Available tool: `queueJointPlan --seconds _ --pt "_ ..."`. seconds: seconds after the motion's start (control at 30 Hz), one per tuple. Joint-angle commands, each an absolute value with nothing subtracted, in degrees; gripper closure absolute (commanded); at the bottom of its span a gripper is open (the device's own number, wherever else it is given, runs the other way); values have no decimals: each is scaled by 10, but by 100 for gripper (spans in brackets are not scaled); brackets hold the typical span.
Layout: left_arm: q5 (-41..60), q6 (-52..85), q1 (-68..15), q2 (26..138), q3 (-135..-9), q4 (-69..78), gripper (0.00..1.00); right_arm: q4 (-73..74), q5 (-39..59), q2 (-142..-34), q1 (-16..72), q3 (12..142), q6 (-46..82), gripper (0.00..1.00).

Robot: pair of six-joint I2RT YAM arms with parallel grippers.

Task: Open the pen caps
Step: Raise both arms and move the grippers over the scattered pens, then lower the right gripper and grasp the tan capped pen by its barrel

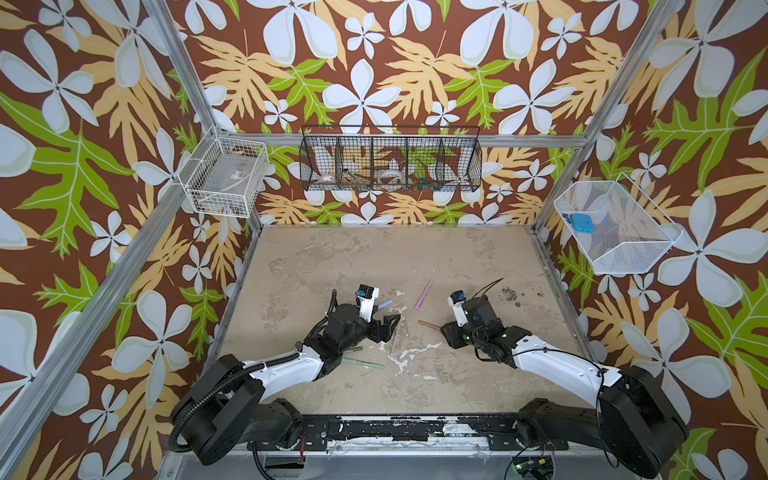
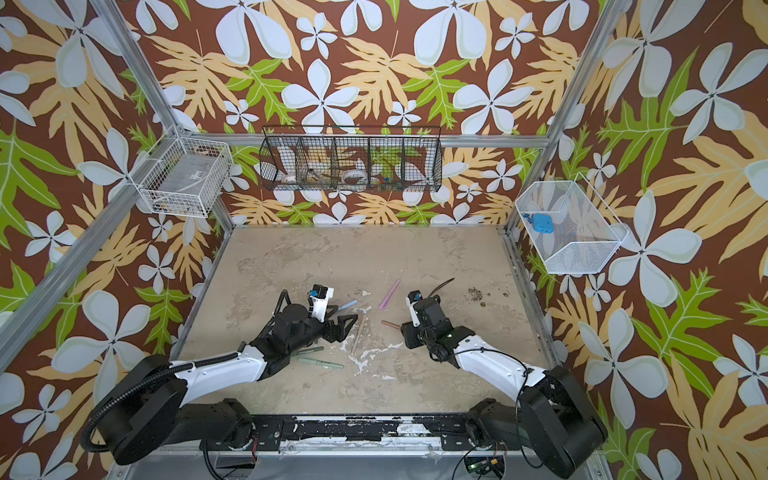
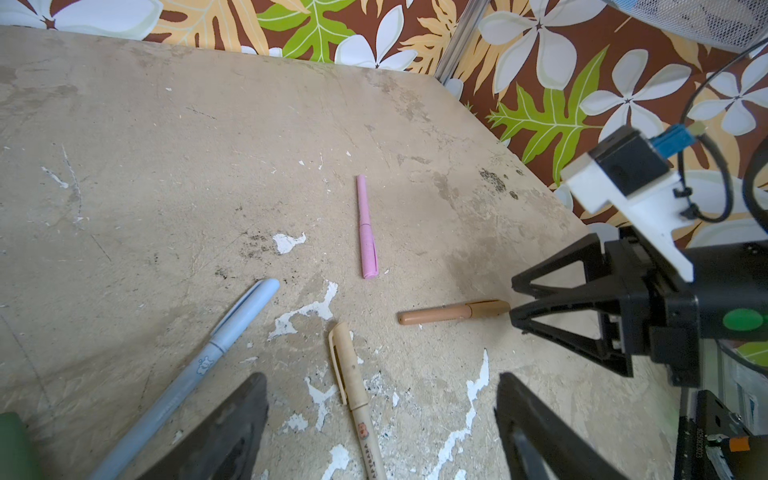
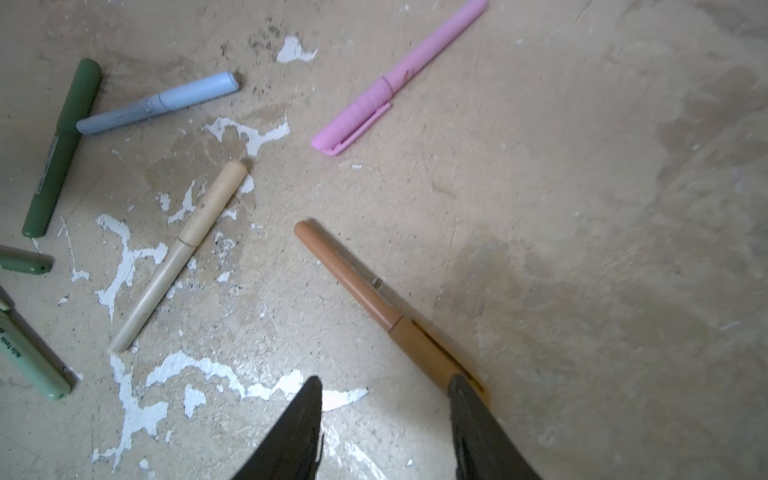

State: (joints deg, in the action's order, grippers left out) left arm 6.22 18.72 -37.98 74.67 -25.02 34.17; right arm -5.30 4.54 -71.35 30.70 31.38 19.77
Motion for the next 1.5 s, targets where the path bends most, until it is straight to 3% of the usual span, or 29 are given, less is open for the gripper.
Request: queueJointPlan --seconds 0.0,0.3,0.67,0.9,1.23,1.47 --pt "55 184 -381 747 -253 343 12 -33 59 -716 315 298 241 52" --pt "60 186 -381 742 -254 340 12 -3 44 -739 316 276 250 49" --pt "53 193 -381 741 -254 335 11 6 60 -911 299 396 261 39" --pt "41 192 -381 743 -256 329 11 0 46 -979 302 466 286 40" --pt "39 195 -381 745 -261 324 11 -43 -67 -939 340 440 247 49" --pt "38 196 -381 750 -261 323 11 -59 -64 -871 340 379 222 50"
